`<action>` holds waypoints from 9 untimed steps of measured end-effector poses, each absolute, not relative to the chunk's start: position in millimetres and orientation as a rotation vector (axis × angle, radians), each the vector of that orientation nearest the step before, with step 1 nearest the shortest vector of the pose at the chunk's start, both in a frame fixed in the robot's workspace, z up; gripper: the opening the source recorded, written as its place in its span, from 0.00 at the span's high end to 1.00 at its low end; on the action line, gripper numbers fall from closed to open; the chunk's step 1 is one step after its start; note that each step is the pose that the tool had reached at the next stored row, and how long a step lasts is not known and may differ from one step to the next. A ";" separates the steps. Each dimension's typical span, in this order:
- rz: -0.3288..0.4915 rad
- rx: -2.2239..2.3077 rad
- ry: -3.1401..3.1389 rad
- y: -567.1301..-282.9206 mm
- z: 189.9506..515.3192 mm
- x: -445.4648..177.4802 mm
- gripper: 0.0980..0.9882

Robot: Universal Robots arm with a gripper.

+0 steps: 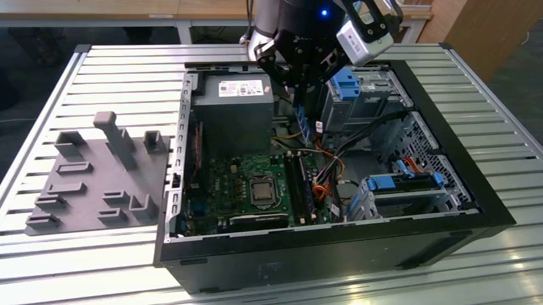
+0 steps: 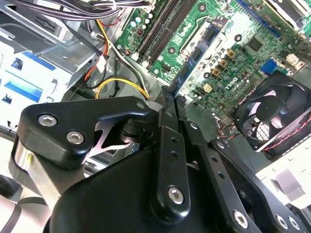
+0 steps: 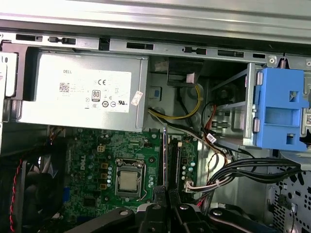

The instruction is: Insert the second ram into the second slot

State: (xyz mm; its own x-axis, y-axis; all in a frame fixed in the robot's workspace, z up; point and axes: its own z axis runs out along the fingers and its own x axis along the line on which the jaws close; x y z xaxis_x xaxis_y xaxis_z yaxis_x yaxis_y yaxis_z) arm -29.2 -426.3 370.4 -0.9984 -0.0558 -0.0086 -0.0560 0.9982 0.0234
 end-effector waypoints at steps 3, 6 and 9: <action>0.037 -0.088 3.132 -426.4 368.9 -29.3 0.96; 0.036 -0.088 3.132 -426.9 367.4 -29.3 0.96; 0.037 -0.088 3.132 -428.2 366.2 -29.2 0.96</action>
